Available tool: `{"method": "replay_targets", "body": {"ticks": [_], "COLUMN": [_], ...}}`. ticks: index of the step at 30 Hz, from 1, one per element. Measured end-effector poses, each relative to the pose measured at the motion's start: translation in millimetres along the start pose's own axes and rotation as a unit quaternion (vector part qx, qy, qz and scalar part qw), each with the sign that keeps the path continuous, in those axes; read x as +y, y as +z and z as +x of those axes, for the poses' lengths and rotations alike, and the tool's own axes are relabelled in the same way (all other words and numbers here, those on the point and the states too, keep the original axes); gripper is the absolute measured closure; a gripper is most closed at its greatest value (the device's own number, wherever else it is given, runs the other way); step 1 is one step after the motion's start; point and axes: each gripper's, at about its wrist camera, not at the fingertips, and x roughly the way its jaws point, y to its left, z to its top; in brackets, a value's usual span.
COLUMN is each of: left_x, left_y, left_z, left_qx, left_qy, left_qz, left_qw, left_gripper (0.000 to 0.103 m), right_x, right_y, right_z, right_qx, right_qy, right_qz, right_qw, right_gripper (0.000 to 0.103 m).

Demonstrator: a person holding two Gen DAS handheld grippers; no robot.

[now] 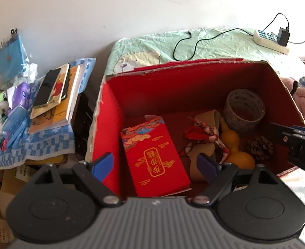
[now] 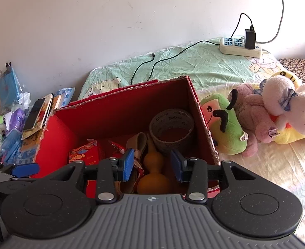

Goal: Organize objects

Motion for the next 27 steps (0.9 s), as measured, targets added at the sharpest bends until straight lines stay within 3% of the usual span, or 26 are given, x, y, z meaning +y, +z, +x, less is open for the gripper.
{"method": "replay_targets", "body": {"ticks": [27], "left_x": [8.6], "left_y": [-2.1], "left_z": [2.6], "left_qx": [-0.001], "left_qy": [-0.018], "left_qz": [-0.011], "left_qw": [0.9998], "left_gripper": [0.016], "right_x": [2.6], "right_y": [-0.2], "right_z": [-2.6], "right_qx": [-0.019], "right_qy": [-0.010], "right_qz": [-0.009], "right_qw": [1.000], "right_gripper": [0.062]}}
